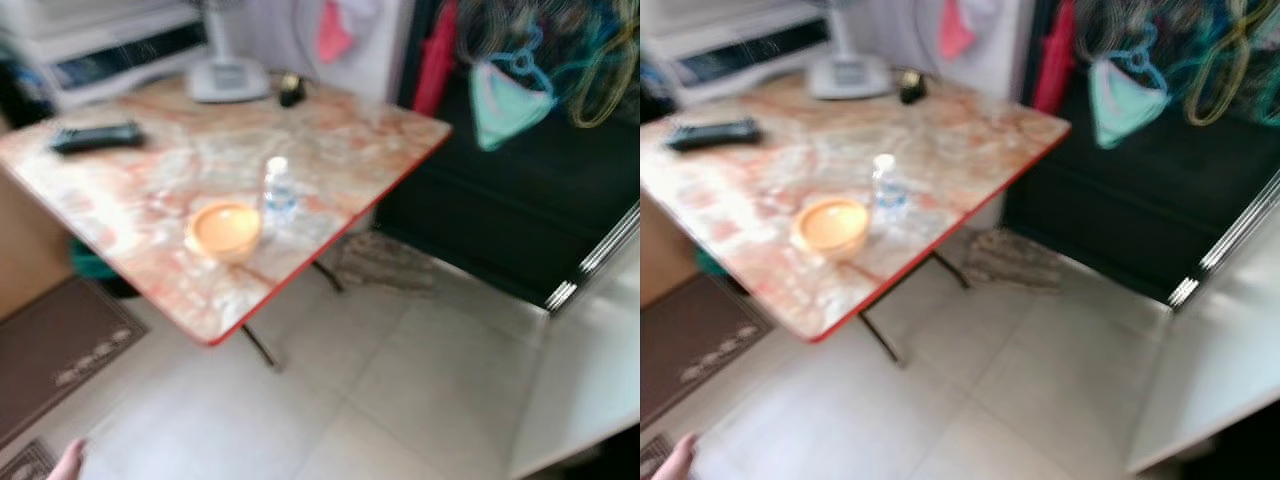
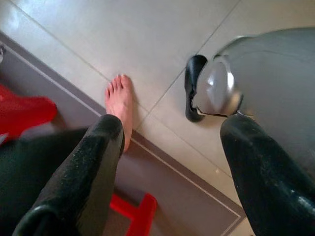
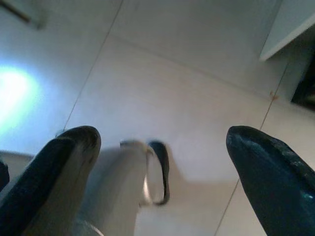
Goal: Restocking fridge
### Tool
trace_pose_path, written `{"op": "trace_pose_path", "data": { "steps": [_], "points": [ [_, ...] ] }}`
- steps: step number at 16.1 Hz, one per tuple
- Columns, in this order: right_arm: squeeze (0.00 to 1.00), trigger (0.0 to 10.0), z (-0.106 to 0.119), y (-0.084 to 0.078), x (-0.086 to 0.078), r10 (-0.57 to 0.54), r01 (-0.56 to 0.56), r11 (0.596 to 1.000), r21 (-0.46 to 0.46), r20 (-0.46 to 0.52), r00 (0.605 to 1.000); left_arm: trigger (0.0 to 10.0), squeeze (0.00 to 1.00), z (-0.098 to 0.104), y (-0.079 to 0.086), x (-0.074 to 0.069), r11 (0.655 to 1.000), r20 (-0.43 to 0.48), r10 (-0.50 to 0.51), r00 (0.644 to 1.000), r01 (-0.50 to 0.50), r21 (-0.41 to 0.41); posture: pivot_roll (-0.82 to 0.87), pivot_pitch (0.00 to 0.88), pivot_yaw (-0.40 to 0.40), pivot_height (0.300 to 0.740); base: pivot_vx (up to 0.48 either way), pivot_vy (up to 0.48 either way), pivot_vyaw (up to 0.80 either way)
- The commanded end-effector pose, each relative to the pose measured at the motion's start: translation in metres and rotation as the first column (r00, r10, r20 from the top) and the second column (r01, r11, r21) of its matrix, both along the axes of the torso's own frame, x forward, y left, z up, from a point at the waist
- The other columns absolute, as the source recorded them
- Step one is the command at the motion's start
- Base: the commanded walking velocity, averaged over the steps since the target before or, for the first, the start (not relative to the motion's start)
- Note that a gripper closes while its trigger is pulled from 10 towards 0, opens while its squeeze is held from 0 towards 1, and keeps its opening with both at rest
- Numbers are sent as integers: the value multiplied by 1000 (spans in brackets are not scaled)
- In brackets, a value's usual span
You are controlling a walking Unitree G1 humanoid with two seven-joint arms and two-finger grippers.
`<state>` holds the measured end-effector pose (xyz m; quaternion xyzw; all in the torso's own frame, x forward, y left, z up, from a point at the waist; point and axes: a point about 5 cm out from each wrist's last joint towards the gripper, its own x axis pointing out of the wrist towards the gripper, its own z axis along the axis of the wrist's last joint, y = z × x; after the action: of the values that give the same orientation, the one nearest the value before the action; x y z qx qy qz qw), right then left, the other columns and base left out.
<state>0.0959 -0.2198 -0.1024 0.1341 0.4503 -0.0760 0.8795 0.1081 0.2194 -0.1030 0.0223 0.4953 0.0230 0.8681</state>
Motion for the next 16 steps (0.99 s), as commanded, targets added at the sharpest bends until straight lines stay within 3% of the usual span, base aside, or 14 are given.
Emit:
{"op": "trace_pose_path", "data": {
  "steps": [1,4,16],
  "points": [
    [0,10000,-2,-2,-9,-21,21,1000,2,-29,999,10000,0,-1,-1,-4,1000,-18,2,1000,-2,-7,60,90,-45,740,0,0,0],
    [0,10000,-2,-2,-10,-23,23,1000,1,-30,999,10000,0,-2,-1,-4,1000,-18,2,1000,-2,-10,58,88,-44,740,0,0,0],
    [0,10000,-1,-7,-8,8,-8,1000,-4,-39,999,10000,0,-2,-6,-4,1000,-16,12,1000,-12,-12,62,75,-66,740,327,0,0]
  ]
}}
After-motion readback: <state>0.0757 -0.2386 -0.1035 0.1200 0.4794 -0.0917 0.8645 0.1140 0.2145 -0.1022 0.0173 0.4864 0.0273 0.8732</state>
